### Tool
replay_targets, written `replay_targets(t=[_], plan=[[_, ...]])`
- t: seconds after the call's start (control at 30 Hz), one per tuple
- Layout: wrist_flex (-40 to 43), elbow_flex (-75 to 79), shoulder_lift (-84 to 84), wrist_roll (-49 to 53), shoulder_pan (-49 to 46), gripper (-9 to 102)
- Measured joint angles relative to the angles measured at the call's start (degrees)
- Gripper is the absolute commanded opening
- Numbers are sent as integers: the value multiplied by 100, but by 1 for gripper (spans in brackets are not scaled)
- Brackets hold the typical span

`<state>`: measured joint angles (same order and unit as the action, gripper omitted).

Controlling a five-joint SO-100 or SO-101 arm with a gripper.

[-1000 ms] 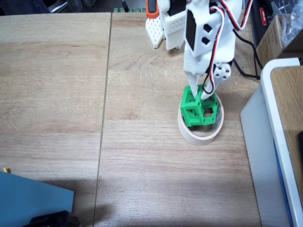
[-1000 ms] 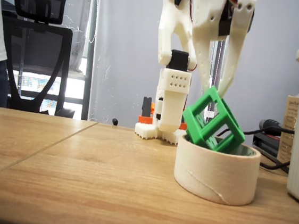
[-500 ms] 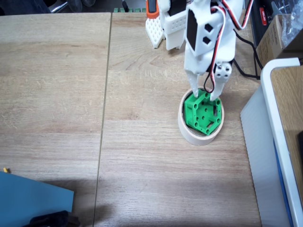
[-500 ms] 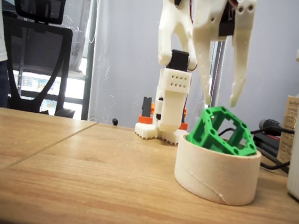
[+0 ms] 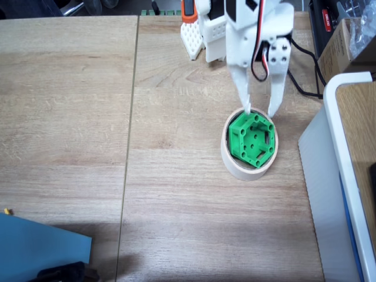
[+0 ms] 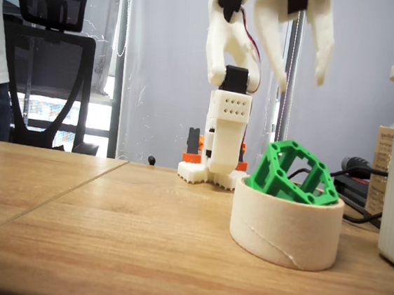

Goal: Grasp a component and put it in the bin.

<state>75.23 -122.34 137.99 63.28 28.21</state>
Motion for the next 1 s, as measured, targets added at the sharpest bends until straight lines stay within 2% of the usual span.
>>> replay_targets(t=[0.33,0.6,0.8,1.0], plan=[[-229,0,369,97,-1696,13],[-976,0,888,97,-3208,5],[-1090,0,1257,114,-4395,1],[-1151,-255,1397,1063,-5537,1]])
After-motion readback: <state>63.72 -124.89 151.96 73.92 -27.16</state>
